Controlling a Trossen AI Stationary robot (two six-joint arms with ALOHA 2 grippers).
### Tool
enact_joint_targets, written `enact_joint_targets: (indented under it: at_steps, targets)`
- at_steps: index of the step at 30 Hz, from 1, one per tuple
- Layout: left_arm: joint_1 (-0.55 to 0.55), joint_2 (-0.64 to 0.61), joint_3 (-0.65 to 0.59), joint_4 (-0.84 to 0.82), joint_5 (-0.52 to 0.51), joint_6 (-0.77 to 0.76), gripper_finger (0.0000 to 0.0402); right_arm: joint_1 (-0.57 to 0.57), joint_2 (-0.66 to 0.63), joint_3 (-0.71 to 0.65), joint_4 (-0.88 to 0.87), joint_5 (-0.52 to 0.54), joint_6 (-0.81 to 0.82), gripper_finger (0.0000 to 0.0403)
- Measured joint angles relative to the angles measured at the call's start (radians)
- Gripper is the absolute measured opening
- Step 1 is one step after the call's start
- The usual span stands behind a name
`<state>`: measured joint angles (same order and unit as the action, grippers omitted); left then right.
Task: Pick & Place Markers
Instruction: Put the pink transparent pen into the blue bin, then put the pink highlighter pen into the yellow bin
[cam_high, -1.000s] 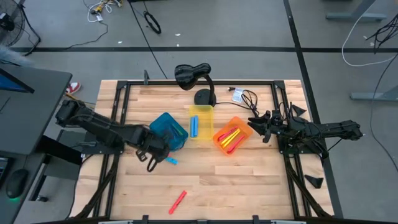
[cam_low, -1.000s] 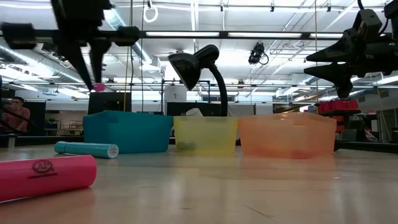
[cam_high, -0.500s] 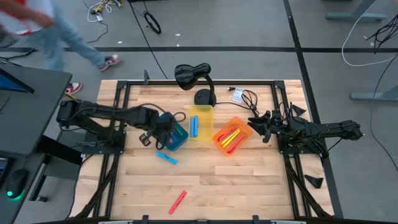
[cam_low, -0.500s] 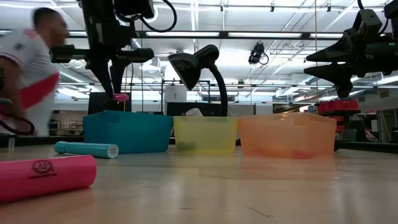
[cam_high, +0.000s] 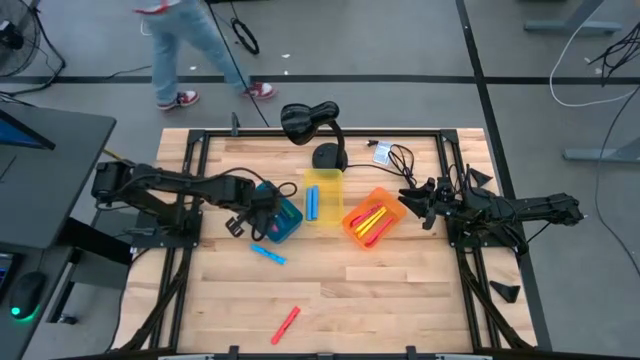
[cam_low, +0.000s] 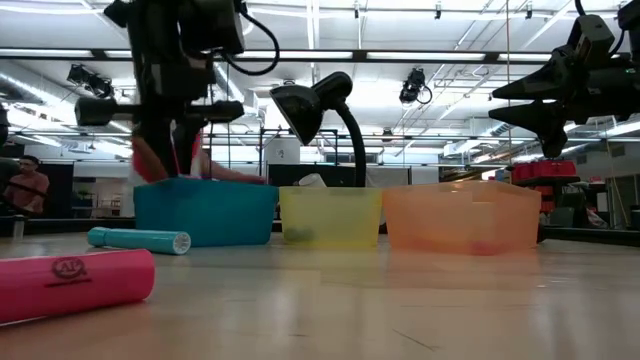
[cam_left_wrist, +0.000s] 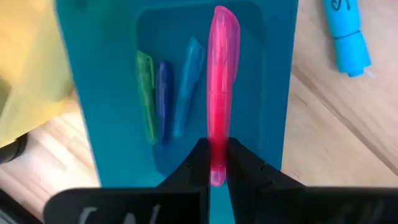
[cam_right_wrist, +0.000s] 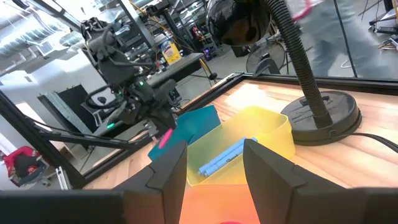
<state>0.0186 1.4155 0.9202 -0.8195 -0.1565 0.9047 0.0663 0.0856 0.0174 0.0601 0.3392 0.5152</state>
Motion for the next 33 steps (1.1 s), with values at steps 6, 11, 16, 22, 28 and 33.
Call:
enact_joint_targets:
  at_steps: [6,11,16,22,28,33]
  targets:
    - [0.000,0.019,-0.060,0.102,-0.014,0.000,0.0029,0.000,0.000,0.000,0.000,0.000,0.000,0.0160]
    - [0.002,0.072,-0.079,0.156,-0.019,0.000,0.0029,0.000,0.000,0.000,0.000,0.000,0.000,0.0160]
    - [0.002,0.092,-0.079,0.171,-0.020,-0.003,0.0033,0.000,0.000,0.000,0.000,0.000,0.000,0.0160]
    - [0.002,0.092,-0.079,0.166,-0.023,-0.003,0.0069,0.000,0.000,0.000,0.000,0.000,0.000,0.0160]
    - [0.002,0.092,-0.079,0.159,-0.022,-0.003,0.0105,0.000,0.000,0.000,0.000,0.000,0.000,0.0160]
    - [0.002,0.092,-0.079,0.161,-0.023,-0.003,0.0133,0.000,0.000,0.000,0.000,0.000,0.000,0.0160]
